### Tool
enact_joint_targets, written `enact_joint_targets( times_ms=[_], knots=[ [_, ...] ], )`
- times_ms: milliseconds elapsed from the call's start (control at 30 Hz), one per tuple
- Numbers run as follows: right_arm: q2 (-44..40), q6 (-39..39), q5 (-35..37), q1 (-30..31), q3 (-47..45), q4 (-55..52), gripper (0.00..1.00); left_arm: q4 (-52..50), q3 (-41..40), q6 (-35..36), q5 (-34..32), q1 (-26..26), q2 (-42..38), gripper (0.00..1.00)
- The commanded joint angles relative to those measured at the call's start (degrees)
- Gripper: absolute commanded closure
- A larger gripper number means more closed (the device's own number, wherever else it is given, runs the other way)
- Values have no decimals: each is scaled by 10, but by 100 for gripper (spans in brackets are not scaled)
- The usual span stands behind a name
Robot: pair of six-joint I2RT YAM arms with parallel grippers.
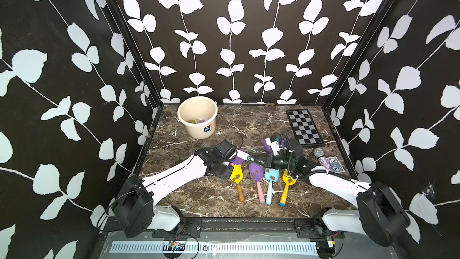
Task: Brush the soil off the hand trowel and place it into the bucket
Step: Brush off the soil from the hand trowel.
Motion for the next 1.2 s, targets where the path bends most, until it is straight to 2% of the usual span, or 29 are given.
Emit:
enact_joint_targets(
  times_ms=[0,100,200,400,533,600,733,800,1167],
  knots=[
    [-43,-20,52,-15,-2,-31,100,12,-5,-6,-4,1,-25,100],
    [-76,-44,73,-21,14,-77,100,13,-2,-5,-6,1,-27,100],
    [-103,-58,64,-21,32,-99,100,15,-1,-3,-8,1,-29,100],
    [-89,-24,-26,7,31,-18,100,20,5,-6,-8,1,-31,100],
    [-50,-15,-46,33,31,14,100,27,9,-9,-8,1,-39,100],
    [-39,-8,-31,34,23,21,100,25,10,-9,-11,1,-42,100],
    [-27,-43,31,33,31,-55,100,20,9,-9,-13,1,-50,100],
    [-30,-37,46,28,24,-50,100,17,8,-10,-11,1,-51,100],
    [-92,-44,112,-3,15,-97,100,7,2,13,-8,1,-46,100]
  ],
)
